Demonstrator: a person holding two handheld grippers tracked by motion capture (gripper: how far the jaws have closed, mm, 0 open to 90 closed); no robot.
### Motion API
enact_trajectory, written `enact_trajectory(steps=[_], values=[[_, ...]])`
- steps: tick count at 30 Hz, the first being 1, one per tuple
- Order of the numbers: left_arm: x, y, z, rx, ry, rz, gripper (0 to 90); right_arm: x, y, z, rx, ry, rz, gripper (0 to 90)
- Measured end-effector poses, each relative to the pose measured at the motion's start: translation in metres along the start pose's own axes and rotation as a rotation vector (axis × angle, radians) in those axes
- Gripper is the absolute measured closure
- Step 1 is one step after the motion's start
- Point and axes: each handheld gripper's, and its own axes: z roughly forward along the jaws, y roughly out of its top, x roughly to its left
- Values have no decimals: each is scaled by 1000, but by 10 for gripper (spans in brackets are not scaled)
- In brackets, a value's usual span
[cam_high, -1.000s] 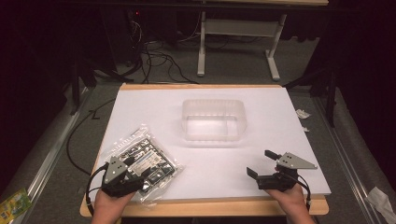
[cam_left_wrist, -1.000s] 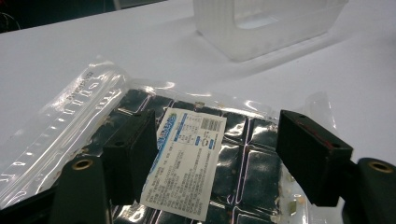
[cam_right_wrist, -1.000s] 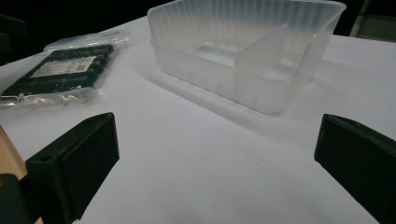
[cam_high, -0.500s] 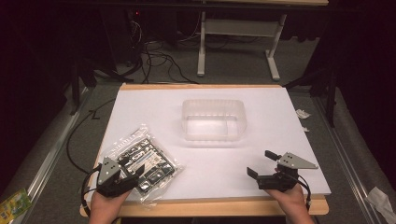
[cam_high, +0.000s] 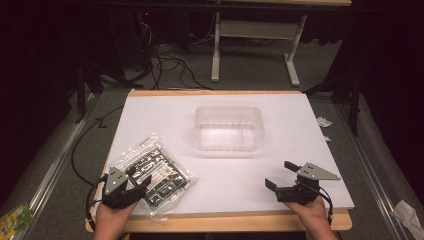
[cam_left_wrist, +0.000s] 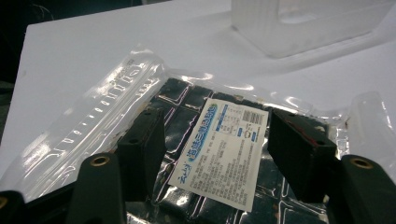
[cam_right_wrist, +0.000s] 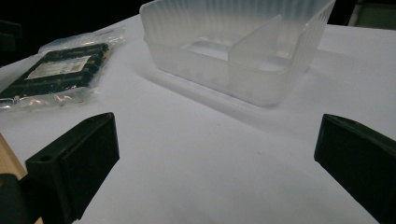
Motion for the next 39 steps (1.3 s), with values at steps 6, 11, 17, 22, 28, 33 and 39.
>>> enact_trajectory(steps=[6,11,17,22,28,33,39], values=[[18,-2,6,35,39,-85,359,1,0,-1,-4,4,-2,0],[43,-7,13,66,121,-152,344,2,1,1,-4,7,-1,0],[77,-19,12,68,174,-302,342,3,0,3,4,13,-6,0],[100,-27,10,61,222,-400,353,3,0,3,5,17,-11,0],[115,-27,19,94,219,-428,378,3,0,4,9,23,-16,0],[118,-25,26,129,198,-420,426,4,-1,4,12,21,-13,1],[120,-27,26,135,158,-433,535,4,-1,5,19,22,-12,1]])
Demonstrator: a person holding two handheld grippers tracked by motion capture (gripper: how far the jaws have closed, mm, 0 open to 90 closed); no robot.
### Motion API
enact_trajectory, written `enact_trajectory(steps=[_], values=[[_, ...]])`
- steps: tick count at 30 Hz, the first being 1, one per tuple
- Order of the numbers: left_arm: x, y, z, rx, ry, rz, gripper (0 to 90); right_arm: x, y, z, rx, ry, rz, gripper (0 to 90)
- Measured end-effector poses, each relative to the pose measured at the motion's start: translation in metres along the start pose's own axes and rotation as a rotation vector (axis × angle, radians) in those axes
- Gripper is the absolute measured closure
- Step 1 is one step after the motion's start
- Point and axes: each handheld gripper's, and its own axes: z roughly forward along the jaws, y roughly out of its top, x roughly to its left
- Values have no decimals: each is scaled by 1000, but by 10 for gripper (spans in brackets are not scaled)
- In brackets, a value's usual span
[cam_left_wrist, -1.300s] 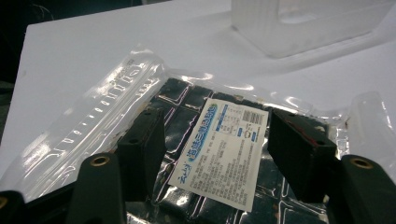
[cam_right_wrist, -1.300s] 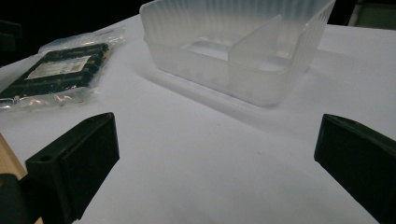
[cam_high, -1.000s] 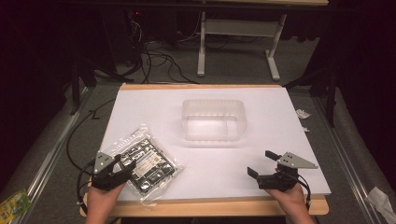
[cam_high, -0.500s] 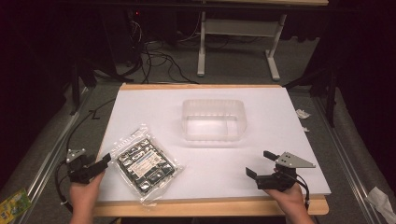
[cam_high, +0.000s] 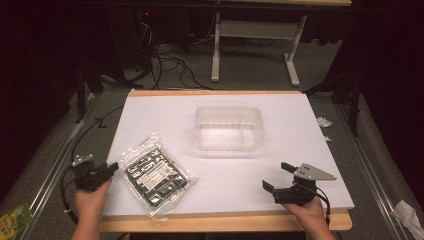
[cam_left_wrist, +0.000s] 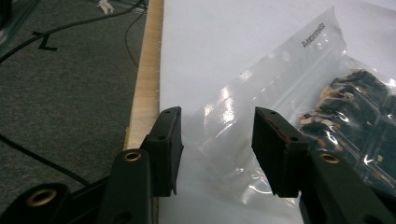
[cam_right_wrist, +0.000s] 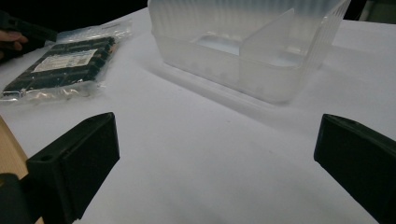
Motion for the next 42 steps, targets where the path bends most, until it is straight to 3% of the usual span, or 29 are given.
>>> enact_trajectory(steps=[4,10,13,19,25,29,33,42], values=[[0,-2,-1,-11,-30,6,622,0,0,0,-1,-1,3,1],[-8,-3,-2,-1,-44,77,767,-1,0,0,-3,-2,1,3],[-10,-4,-2,-10,-53,92,839,-1,0,0,-5,-2,-1,4],[-19,-5,-6,-36,-61,138,894,-1,0,-1,-7,-6,2,5],[-28,-1,-18,-111,-59,151,895,-1,1,-2,-13,-8,1,7],[-40,4,-35,-188,-62,182,896,-1,1,-3,-15,-9,1,8],[-50,8,-47,-232,-70,214,896,-1,1,-3,-17,-10,2,8],[-73,17,-65,-333,-87,244,896,0,1,-2,-21,-10,-1,12]])
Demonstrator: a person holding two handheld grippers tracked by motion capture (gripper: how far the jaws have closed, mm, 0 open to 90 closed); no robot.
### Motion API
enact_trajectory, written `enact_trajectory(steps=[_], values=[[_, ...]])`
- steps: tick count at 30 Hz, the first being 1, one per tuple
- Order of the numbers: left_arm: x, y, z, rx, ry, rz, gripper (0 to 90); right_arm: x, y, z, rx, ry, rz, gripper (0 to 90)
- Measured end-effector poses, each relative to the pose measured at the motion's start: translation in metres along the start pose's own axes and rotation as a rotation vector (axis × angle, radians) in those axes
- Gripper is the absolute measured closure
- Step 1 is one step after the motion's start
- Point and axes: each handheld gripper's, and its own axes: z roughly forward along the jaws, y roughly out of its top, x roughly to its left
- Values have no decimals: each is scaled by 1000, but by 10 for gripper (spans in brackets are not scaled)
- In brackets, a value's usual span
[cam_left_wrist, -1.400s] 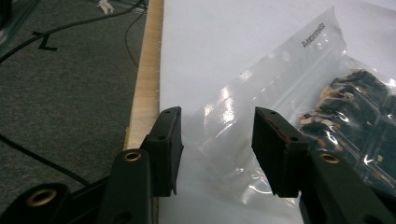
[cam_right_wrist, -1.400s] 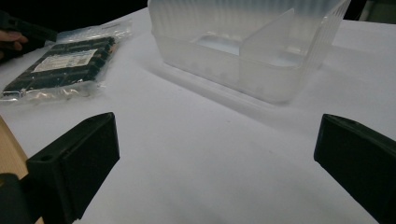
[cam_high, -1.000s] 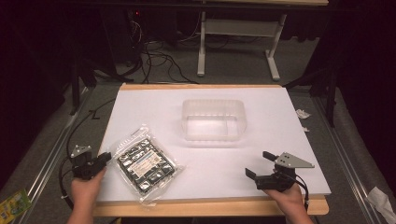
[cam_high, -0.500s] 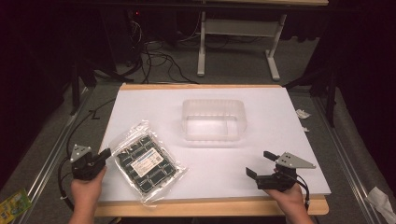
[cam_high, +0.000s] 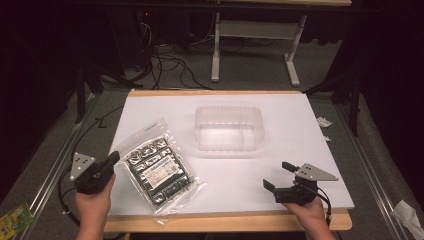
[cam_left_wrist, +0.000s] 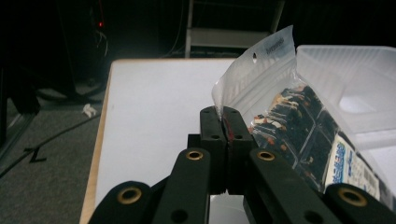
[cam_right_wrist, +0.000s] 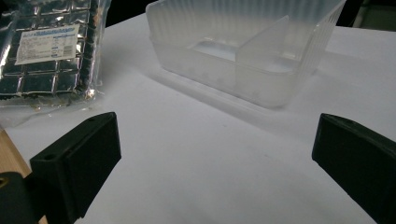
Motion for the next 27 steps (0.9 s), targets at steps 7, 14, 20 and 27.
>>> enact_trajectory(steps=[7,14,20,27], values=[[-23,18,-2,-74,-28,33,896,1,0,0,-2,-2,4,13],[-44,31,1,-126,-51,89,896,0,0,-1,-5,-6,8,13],[-63,41,3,-166,-85,116,896,0,-1,0,-5,-8,8,13],[-85,52,11,-199,-135,139,896,1,0,-1,-17,-7,12,14]])
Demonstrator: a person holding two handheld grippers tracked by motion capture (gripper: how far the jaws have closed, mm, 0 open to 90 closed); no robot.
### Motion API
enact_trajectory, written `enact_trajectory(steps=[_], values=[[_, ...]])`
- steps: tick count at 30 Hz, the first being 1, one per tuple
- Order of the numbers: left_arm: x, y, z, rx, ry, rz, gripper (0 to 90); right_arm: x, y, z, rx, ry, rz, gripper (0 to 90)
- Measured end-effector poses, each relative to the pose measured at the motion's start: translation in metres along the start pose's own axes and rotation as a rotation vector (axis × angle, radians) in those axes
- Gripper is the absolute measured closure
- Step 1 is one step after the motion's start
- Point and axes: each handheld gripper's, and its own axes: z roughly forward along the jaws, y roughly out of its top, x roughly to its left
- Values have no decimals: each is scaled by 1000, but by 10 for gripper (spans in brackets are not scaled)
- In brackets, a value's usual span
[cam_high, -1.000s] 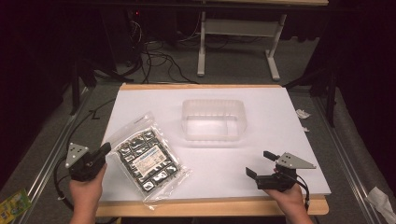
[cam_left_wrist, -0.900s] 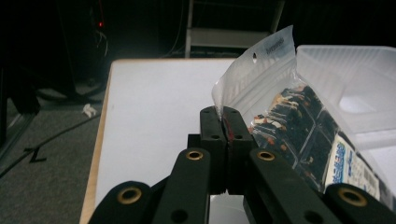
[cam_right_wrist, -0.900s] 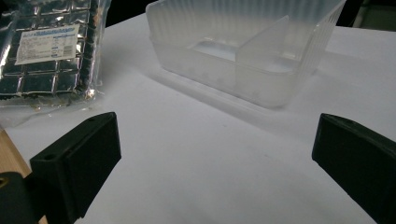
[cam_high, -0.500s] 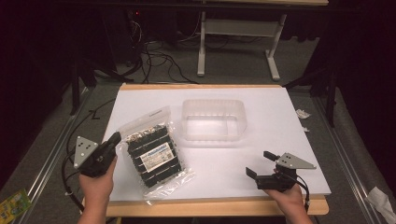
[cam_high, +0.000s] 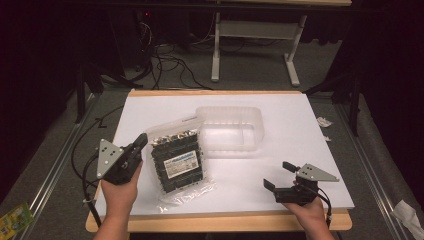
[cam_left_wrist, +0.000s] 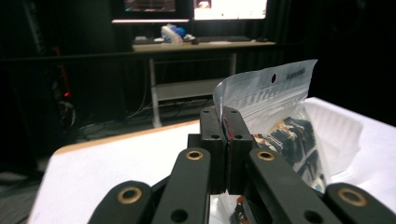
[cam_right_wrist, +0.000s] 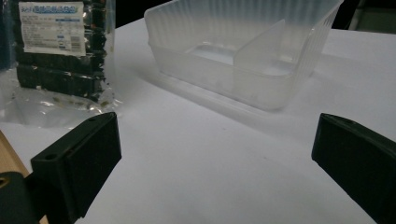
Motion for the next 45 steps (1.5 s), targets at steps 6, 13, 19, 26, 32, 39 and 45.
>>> enact_trajectory(steps=[6,13,19,26,32,39,45], values=[[-26,17,15,-53,-66,16,897,0,2,-2,-16,-3,9,17],[-53,26,23,-87,-127,66,896,2,3,-3,-20,-1,9,19],[-67,27,19,-98,-162,99,896,3,4,-3,-26,6,-1,19],[-80,30,11,-119,-199,124,896,12,17,7,-41,45,-4,17],[-86,30,9,-123,-221,138,896,23,31,28,-36,99,-13,10],[-95,32,5,-136,-250,149,896,24,42,46,-38,142,-9,10],[-106,32,3,-135,-293,168,897,19,57,60,-62,182,-1,27]])
